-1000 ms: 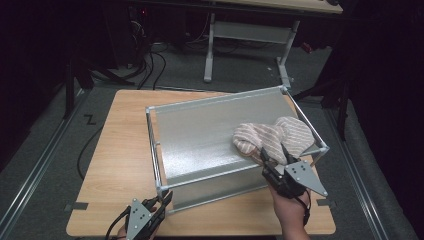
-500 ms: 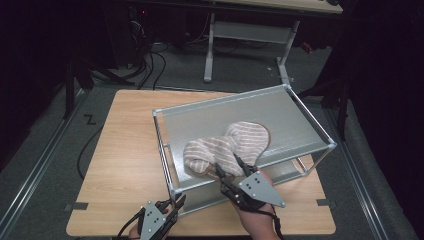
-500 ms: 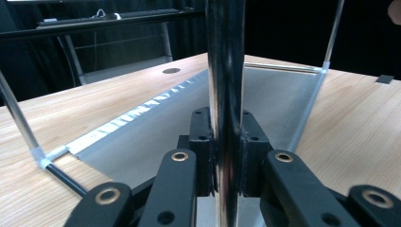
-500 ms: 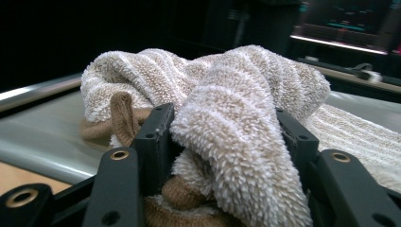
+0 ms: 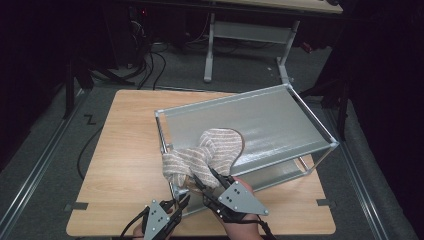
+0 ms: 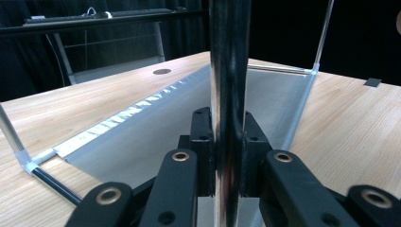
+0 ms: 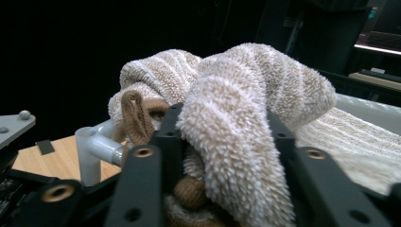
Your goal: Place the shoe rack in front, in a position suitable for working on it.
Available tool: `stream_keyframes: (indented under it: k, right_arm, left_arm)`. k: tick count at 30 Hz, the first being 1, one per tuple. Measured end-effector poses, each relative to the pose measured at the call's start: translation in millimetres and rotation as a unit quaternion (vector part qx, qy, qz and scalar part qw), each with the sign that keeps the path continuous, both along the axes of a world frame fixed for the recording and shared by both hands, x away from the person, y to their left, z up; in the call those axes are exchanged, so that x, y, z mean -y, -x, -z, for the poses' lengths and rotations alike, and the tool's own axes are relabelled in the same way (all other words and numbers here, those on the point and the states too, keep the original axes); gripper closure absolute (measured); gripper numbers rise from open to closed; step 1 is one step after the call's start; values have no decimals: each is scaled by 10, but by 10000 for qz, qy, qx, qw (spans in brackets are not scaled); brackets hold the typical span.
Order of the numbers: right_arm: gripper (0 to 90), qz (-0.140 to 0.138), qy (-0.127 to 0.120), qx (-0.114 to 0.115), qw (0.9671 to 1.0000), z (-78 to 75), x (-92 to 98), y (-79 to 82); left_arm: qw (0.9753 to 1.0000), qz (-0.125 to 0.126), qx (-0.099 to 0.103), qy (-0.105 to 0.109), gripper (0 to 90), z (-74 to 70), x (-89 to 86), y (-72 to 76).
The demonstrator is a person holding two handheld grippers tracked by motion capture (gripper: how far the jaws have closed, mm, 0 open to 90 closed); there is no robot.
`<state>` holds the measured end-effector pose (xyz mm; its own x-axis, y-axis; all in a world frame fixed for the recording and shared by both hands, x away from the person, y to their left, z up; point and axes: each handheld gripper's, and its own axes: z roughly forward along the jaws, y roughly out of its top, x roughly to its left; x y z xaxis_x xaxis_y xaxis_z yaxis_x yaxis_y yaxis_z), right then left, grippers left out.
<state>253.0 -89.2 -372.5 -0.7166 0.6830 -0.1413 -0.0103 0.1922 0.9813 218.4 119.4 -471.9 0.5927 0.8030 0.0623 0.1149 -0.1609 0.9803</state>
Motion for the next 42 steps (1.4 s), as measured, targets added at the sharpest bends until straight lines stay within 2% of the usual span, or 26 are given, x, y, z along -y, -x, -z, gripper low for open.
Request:
stream_keyframes:
  k: [3, 6, 9, 13, 15, 19, 21, 24, 26, 29, 32, 34, 35, 36, 39, 41, 42]
  right_arm:
    - [685, -20, 59, 10, 10000, -20, 41, -15]
    - [691, 210, 128, 113, 9996, -31, 143, -27]
    - [691, 543, 119, 154, 9983, -40, 337, -82]
    - [688, 1075, 127, 211, 9939, -29, 689, -164]
    - [685, 1387, 148, 209, 9900, -19, 913, -187]
    - [679, 2166, 97, 169, 9761, 13, 1383, -236]
    - [679, 2563, 7, 112, 9665, 32, 1637, -286]
    - [679, 2841, -50, 80, 9588, 39, 1800, -339]
    - [679, 2904, -55, 72, 9569, 39, 1843, -366]
    - [680, 2853, 3, 97, 9584, 48, 1808, -380]
    - [680, 2664, 71, 110, 9638, 61, 1678, -411]
    - [680, 2523, 119, 118, 9675, 54, 1561, -436]
    - [680, 2472, 127, 110, 9688, 51, 1512, -445]
    - [680, 2364, 181, 123, 9714, 46, 1424, -462]
    - [680, 2266, 211, 139, 9737, 39, 1330, -485]
    - [679, 2269, 183, 112, 9737, 44, 1326, -485]
    - [679, 2282, 183, 106, 9734, 51, 1346, -479]
  left_arm:
    - [9999, -36, 55, -87, 801, -5, 22, -12]
    - [9999, -55, 20, -101, 801, -11, 31, -31]
    - [9999, -128, -69, -52, 802, -20, 8, -82]
    - [9997, -196, -142, -70, 802, -33, -23, -154]
    - [9996, -228, -169, -48, 803, -35, -39, -202]
    - [9993, -326, -182, -45, 803, -37, -79, -275]
    - [9990, -411, -191, -36, 803, -36, -119, -300]
    - [9982, -565, -213, -46, 803, -41, -232, -342]
    - [9969, -744, -222, -80, 803, -46, -364, -370]
    - [9946, -1007, -253, -28, 802, -46, -580, -406]
    - [9915, -1271, -261, -44, 801, -47, -787, -438]
    - [9887, -1472, -281, -36, 802, -47, -945, -465]
    - [9865, -1611, -286, -26, 801, -45, -1068, -490]
    - [9853, -1683, -285, -16, 801, -44, -1129, -505]
    - [9807, -1930, -321, 15, 801, -42, -1350, -568]
    - [9781, -2056, -336, 38, 801, -42, -1452, -610]
    - [9776, -2079, -340, 34, 801, -43, -1481, -626]
